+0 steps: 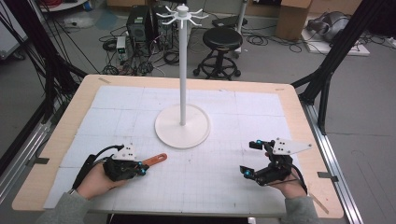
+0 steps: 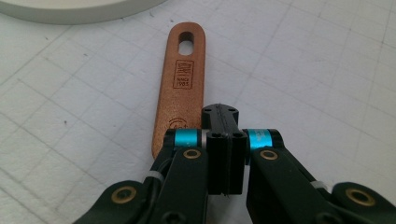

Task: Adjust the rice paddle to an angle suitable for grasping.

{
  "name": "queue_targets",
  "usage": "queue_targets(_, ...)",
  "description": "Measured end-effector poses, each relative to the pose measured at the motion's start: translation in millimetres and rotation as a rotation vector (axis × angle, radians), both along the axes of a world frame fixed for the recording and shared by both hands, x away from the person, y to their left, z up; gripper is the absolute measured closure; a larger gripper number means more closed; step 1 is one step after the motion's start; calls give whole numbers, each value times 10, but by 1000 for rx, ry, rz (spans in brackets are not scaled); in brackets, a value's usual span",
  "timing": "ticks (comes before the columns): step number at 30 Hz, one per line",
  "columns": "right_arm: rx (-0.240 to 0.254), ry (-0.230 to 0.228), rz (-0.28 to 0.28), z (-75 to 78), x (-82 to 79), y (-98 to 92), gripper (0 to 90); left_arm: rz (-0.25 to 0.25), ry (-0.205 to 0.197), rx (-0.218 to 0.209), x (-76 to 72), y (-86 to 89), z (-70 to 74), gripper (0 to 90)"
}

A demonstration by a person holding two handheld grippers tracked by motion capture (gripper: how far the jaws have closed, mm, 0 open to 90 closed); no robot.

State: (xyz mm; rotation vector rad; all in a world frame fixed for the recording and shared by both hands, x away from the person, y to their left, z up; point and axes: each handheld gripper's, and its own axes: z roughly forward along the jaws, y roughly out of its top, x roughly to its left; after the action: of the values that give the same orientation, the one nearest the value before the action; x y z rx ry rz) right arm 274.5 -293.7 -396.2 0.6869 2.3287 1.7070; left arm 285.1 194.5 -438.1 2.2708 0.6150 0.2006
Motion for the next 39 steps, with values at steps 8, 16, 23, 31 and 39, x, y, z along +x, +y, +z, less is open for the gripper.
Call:
queue_targets(8,-5,11,8,-12,-1,16,10,44,-7,3,59,83,-1,897)
queue_targets(16,-9,6,5,-15,7,6,10,66,-31,-64,52,137,116,895)
queue_targets(23,-11,11,8,-19,7,7,10,48,-54,-71,72,153,237,777)
queue_targets(31,-12,17,7,-27,9,5,10,55,-53,-77,153,143,339,573)
queue_targets(39,0,8,2,-13,4,-21,10,-39,-48,-174,306,109,399,351)
